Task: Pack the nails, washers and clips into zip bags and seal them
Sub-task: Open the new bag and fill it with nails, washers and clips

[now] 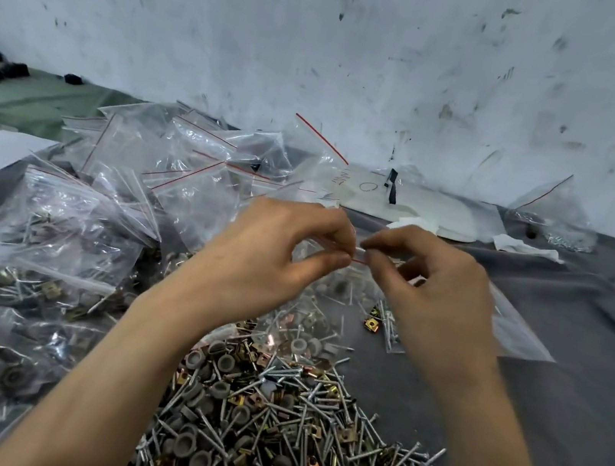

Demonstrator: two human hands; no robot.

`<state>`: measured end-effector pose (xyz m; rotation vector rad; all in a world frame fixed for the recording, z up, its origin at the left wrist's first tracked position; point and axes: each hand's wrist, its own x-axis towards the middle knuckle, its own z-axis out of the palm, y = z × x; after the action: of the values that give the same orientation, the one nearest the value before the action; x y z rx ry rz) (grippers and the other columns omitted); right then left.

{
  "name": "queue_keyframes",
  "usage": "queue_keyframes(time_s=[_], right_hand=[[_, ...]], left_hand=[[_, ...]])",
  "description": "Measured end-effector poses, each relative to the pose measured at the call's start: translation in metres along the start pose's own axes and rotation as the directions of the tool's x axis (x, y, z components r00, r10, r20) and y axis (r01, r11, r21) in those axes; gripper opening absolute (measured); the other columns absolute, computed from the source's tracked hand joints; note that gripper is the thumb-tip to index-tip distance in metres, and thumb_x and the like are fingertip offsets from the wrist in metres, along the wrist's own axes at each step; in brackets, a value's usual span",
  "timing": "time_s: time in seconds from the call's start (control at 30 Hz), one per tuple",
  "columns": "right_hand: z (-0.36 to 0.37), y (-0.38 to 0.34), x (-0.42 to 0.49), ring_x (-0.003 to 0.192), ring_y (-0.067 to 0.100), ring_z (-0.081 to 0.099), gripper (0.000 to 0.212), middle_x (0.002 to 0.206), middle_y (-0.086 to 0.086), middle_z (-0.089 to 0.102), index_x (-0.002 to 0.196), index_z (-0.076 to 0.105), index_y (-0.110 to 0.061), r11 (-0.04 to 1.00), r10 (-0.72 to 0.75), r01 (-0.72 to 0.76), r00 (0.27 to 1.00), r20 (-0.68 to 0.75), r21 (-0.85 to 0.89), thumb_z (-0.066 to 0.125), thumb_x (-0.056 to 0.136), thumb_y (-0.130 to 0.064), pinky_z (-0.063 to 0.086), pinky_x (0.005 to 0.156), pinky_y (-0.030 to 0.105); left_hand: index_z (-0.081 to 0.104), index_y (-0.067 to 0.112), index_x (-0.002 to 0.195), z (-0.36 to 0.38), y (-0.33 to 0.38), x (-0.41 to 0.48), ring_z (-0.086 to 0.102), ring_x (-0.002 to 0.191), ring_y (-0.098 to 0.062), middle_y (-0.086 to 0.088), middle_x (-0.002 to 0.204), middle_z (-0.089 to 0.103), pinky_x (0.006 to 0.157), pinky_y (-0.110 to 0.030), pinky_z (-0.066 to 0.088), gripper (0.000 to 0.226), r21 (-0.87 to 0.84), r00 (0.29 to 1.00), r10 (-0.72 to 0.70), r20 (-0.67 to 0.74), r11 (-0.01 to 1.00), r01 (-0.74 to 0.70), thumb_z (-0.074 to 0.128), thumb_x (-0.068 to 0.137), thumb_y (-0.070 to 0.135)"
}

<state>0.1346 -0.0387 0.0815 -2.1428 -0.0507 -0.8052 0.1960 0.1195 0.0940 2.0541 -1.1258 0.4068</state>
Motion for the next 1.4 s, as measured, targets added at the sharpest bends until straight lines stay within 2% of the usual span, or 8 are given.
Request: queue_keyframes(time_s=[0.23,0.33,0.43,0.53,0.67,0.8,1.03,1.4], right_hand=[[-0.006,0.011,0.004,0.056,0.009,0.054,0.016,0.064,-0.009,0.062,0.075,0.067,-0.025,0.986,0.155,-0.145,0.979,-0.131,0.082,0.064,0.085,-0.013,0.047,0.056,0.024],[0.0,0.024,0.003,0.057,0.006,0.054,0.015,0.066,-0.006,0.065,0.073,0.066,-0.022,0.942,0.323,-0.307,0.939,0.121,-0.135,0.063,0.085,-0.014,0.045,0.056,0.021],[0.016,0.036,-0.002,0.061,0.006,0.054,0.014,0.07,-0.005,0.064,0.075,0.067,-0.023,0.889,0.448,-0.364,0.814,0.37,-0.277,0.064,0.087,-0.015,0.046,0.062,0.023],[0.041,0.049,-0.01,0.078,0.012,0.061,0.008,0.083,-0.003,0.067,0.089,0.072,-0.015,0.872,0.478,-0.347,0.756,0.447,-0.346,0.064,0.088,-0.014,0.049,0.075,0.026],[0.074,0.06,-0.021,0.088,0.012,0.056,0.019,0.093,-0.008,0.055,0.107,0.067,-0.023,0.897,0.434,-0.332,0.789,0.434,-0.293,0.064,0.089,-0.02,0.047,0.081,0.027],[0.09,0.065,-0.026,0.097,0.017,0.055,0.015,0.092,-0.009,0.045,0.101,0.066,-0.03,0.893,0.401,-0.266,0.837,0.372,-0.363,0.061,0.09,-0.021,0.05,0.086,0.036],[0.092,0.07,-0.028,0.098,0.018,0.057,0.019,0.108,-0.005,0.053,0.111,0.06,-0.025,0.905,0.36,-0.248,0.879,0.314,-0.345,0.049,0.096,-0.023,0.05,0.085,0.038],[0.092,0.071,-0.027,0.103,0.025,0.054,0.029,0.119,-0.005,0.046,0.122,0.057,-0.022,0.889,0.339,-0.144,0.845,0.413,-0.436,0.038,0.1,-0.021,0.048,0.086,0.042]], left_hand=[[0.069,0.009,0.088,-0.005,-0.005,0.0,0.062,0.089,0.001,0.005,0.088,0.071,0.08,-0.016,0.048,0.003,0.009,0.998,-0.01,-0.067,1.0,0.01,0.067,0.087,0.011],[0.068,0.009,0.088,-0.007,-0.009,-0.001,0.062,0.089,0.0,0.004,0.089,0.072,0.08,-0.015,0.047,0.003,0.025,0.995,-0.038,-0.089,0.999,0.04,0.066,0.088,0.011],[0.068,0.01,0.087,-0.01,-0.013,-0.001,0.063,0.088,0.001,0.004,0.089,0.072,0.081,-0.017,0.048,0.002,0.028,0.988,-0.074,-0.135,0.997,0.078,0.067,0.087,0.011],[0.067,0.013,0.085,-0.016,-0.02,-0.001,0.064,0.087,0.002,0.006,0.088,0.072,0.082,-0.016,0.049,0.004,0.006,0.966,-0.137,-0.221,0.99,0.142,0.067,0.087,0.009],[0.068,0.013,0.086,-0.023,-0.026,-0.001,0.063,0.087,0.006,0.014,0.089,0.07,0.078,-0.007,0.045,0.004,0.001,0.926,-0.185,-0.329,0.98,0.197,0.066,0.087,0.01],[0.068,0.012,0.086,-0.022,-0.026,-0.001,0.063,0.087,0.005,0.013,0.089,0.07,0.08,-0.012,0.047,0.003,0.0,0.923,-0.196,-0.332,0.978,0.208,0.066,0.087,0.011],[0.068,0.012,0.085,-0.022,-0.025,-0.001,0.061,0.082,0.012,0.014,0.088,0.07,0.075,-0.002,0.041,0.003,-0.022,0.928,-0.207,-0.31,0.977,0.211,0.066,0.087,0.01],[0.068,0.011,0.084,-0.024,-0.024,-0.002,0.062,0.082,0.01,0.015,0.087,0.069,0.078,-0.004,0.043,0.004,-0.044,0.936,-0.205,-0.285,0.979,0.201,0.066,0.087,0.009]])
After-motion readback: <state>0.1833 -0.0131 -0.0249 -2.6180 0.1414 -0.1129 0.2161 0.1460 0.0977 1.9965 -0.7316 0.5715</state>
